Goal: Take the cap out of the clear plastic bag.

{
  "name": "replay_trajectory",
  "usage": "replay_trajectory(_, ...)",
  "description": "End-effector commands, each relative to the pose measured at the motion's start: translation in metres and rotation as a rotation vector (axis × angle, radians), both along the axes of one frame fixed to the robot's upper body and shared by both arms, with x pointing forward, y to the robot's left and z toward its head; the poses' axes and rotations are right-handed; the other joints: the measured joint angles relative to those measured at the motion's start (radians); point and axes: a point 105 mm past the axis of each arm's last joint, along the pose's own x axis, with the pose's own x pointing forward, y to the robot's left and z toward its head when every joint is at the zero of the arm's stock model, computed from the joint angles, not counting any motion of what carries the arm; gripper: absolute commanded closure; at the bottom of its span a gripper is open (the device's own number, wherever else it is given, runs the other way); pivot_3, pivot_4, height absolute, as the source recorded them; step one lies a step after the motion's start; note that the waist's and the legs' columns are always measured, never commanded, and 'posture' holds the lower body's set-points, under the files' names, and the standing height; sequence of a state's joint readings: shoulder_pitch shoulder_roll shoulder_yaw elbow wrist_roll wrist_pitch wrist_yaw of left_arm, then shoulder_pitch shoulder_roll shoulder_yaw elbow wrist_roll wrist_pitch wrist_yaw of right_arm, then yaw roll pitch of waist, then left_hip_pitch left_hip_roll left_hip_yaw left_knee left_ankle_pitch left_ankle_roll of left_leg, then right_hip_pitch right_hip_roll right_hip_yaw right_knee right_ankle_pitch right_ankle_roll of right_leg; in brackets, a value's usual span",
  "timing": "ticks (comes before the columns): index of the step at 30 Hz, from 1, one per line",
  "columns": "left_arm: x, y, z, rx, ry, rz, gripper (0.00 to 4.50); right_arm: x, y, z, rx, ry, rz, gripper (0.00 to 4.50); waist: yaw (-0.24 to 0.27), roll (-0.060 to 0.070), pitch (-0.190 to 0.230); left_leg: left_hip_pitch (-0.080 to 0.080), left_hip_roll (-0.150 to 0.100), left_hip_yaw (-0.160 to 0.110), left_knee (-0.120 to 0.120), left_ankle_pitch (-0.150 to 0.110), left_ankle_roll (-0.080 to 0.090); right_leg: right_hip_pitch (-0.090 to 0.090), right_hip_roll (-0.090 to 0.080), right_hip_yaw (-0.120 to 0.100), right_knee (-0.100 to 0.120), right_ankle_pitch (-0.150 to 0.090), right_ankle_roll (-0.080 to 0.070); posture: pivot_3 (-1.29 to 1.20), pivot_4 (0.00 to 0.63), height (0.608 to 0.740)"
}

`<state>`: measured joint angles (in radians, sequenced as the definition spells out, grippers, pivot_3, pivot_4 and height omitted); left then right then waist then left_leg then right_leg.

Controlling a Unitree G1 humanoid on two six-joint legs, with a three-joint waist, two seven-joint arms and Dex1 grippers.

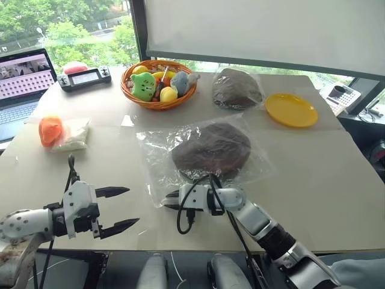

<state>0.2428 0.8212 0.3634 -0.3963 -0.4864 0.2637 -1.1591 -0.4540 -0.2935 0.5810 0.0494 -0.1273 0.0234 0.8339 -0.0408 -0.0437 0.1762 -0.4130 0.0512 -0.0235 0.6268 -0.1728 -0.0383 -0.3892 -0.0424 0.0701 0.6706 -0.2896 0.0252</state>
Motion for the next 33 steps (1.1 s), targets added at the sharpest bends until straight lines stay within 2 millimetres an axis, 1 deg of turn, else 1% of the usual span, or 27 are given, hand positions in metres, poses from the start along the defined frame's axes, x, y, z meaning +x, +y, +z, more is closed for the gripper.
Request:
replay_trajectory(1, 0.003, -0.001, 0.002, 0.018, -0.022, -0.015, 0.0, 0.004, -0.005, 0.003, 0.007, -0.014, -0.033, 4.42, -0.001, 0.0, 0.0, 0.0, 0.0, 0.0, 0.0, 0.0, 0.0, 0.0, 0.0, 0.0, 0.0, 0.0, 0.0, 0.0, 0.15, 0.74)
replay_trajectory(4, 0.004, -0.002, 0.002, 0.021, -0.023, -0.021, 0.0, 0.004, -0.004, 0.003, 0.002, -0.02, -0.037, 4.42, -0.002, 0.0, 0.0, 0.0, 0.0, 0.0, 0.0, 0.0, 0.0, 0.0, 0.0, 0.0, 0.0, 0.0, 0.0, 0.0, 0.15, 0.74)
replay_trajectory(7, 0.005, -0.003, 0.001, 0.022, -0.023, -0.025, 0.0, 0.005, -0.005, 0.006, 0.014, -0.036, -0.047, 4.42, -0.001, 0.0, 0.0, 0.0, 0.0, 0.0, 0.0, 0.0, 0.0, 0.0, 0.0, 0.0, 0.0, 0.0, 0.0, 0.0, 0.15, 0.74)
replay_trajectory(11, 0.007, -0.005, 0.0, 0.021, -0.025, -0.031, 0.0, 0.006, -0.017, 0.01, 0.001, -0.071, -0.066, 4.42, 0.003, 0.0, 0.0, 0.0, 0.0, 0.0, 0.0, 0.0, 0.0, 0.0, 0.0, 0.0, 0.0, 0.0, 0.0, 0.0, 0.15, 0.74)
replay_trajectory(13, 0.01, -0.007, -0.001, 0.021, -0.026, -0.041, 0.0, -0.006, -0.038, 0.018, 0.014, -0.063, -0.058, 4.42, 0.008, 0.001, 0.001, -0.001, 0.0, 0.0, 0.0, 0.0, 0.0, 0.0, 0.0, 0.0, -0.001, 0.0, 0.0, 0.0, 0.15, 0.74)
replay_trajectory(14, 0.011, -0.007, -0.001, 0.021, -0.026, -0.044, 0.0, -0.011, -0.044, 0.021, 0.016, -0.058, -0.053, 4.42, 0.015, 0.001, 0.001, -0.002, -0.001, 0.0, 0.0, 0.0, 0.0, 0.0, -0.001, 0.0, -0.001, 0.0, 0.0, 0.0, 0.15, 0.74)
replay_trajectory(15, 0.013, -0.009, -0.003, 0.02, -0.026, -0.055, 0.0, -0.02, -0.058, 0.023, 0.016, -0.034, -0.053, 4.42, 0.019, 0.001, 0.001, -0.002, -0.001, 0.0, 0.0, 0.0, 0.0, 0.0, -0.001, 0.0, -0.002, -0.001, 0.001, 0.0, 0.15, 0.74)
replay_trajectory(18, 0.016, -0.015, -0.006, 0.008, -0.021, -0.084, 0.0, -0.039, -0.094, 0.021, -0.029, 0.033, -0.085, 4.42, 0.028, 0.002, 0.001, -0.003, -0.001, 0.0, 0.0, 0.0, 0.0, 0.0, -0.001, 0.0, -0.005, -0.002, 0.003, 0.0, 0.15, 0.74)
replay_trajectory(20, 0.019, -0.019, -0.007, 0.001, -0.02, -0.101, 0.0, -0.048, -0.121, 0.019, -0.088, 0.079, -0.14, 4.42, 0.031, 0.002, 0.001, -0.003, -0.001, 0.0, 0.0, 0.0, 0.0, 0.0, -0.001, 0.0, -0.006, -0.002, 0.003, 0.0, 0.15, 0.74)
replay_trajectory(23, 0.025, -0.024, -0.009, -0.008, -0.021, -0.12, 0.0, -0.052, -0.156, 0.021, -0.162, 0.103, -0.252, 4.42, 0.026, 0.002, 0.001, -0.003, -0.001, 0.0, 0.0, 0.0, 0.0, 0.001, -0.001, 0.0, -0.006, -0.004, 0.007, 0.0, 0.15, 0.74)
replay_trajectory(25, 0.029, -0.029, -0.01, -0.018, -0.018, -0.14, 0.0, -0.048, -0.179, 0.028, -0.183, 0.098, -0.36, 4.42, 0.024, 0.002, 0.001, -0.002, -0.001, 0.001, 0.0, 0.0, 0.0, 0.001, -0.001, 0.0, -0.006, -0.004, 0.008, 0.0, 0.15, 0.74)
replay_trajectory(26, 0.03, -0.031, -0.011, -0.021, -0.017, -0.147, 0.0, -0.046, -0.185, 0.03, -0.188, 0.093, -0.398, 4.42, 0.022, 0.002, 0.001, -0.002, 0.0, 0.001, 0.0, 0.0, 0.0, 0.001, -0.001, 0.001, -0.006, -0.004, 0.008, 0.0, 0.15, 0.74)
replay_trajectory(27, 0.032, -0.033, -0.011, -0.025, -0.017, -0.158, 0.0, -0.041, -0.197, 0.032, -0.219, 0.068, -0.453, 4.42, 0.019, 0.002, 0.001, -0.001, 0.0, 0.001, 0.0, 0.0, 0.0, 0.001, -0.001, 0.001, -0.006, -0.004, 0.008, 0.0, 0.15, 0.74)
replay_trajectory(29, 0.034, -0.038, -0.011, -0.026, -0.021, -0.18, 0.0, -0.034, -0.209, 0.035, -0.245, 0.025, -0.518, 4.42, 0.02, 0.002, 0.001, -0.002, 0.0, 0.001, 0.0, 0.0, 0.0, 0.001, -0.001, 0.001, -0.006, -0.004, 0.008, 0.0, 0.15, 0.74)
replay_trajectory(30, 0.035, -0.039, -0.011, -0.025, -0.023, -0.19, 0.0, -0.032, -0.21, 0.037, -0.236, 0.015, -0.538, 4.42, 0.021, 0.002, 0.001, -0.002, -0.001, 0.001, 0.0, 0.0, 0.0, 0.001, -0.001, 0.001, -0.006, -0.004, 0.008, 0.0, 0.15, 0.74)
replay_trajectory(33, 0.038, -0.041, -0.01, -0.026, -0.028, -0.209, 0.0, -0.03, -0.199, 0.041, -0.18, 0.007, -0.55, 4.42, 0.022, 0.002, 0.001, -0.002, -0.001, 0.001, 0.0, 0.0, 0.0, 0.001, -0.001, 0.001, -0.006, -0.004, 0.008, 0.0, 0.15, 0.74)
